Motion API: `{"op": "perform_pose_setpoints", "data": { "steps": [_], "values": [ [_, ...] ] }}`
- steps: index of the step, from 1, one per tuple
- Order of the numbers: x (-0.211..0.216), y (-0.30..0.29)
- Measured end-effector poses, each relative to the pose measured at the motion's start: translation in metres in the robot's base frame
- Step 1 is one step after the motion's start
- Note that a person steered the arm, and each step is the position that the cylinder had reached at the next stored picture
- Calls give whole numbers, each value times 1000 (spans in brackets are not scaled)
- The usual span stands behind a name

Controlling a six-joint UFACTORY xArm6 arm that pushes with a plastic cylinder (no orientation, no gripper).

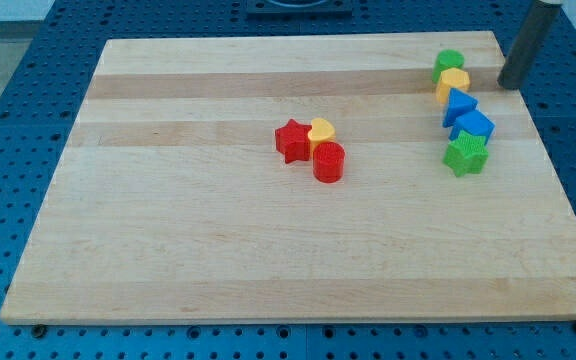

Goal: Push the yellow hexagon to the left of the cube

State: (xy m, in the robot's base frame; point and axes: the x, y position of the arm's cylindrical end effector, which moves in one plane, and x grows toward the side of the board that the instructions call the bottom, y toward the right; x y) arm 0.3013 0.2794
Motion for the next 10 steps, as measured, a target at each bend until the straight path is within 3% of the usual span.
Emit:
{"op": "perform_pose_setpoints", "data": {
  "steps": [5, 10],
  "values": [
    [3, -88],
    [65, -156]
  ]
}}
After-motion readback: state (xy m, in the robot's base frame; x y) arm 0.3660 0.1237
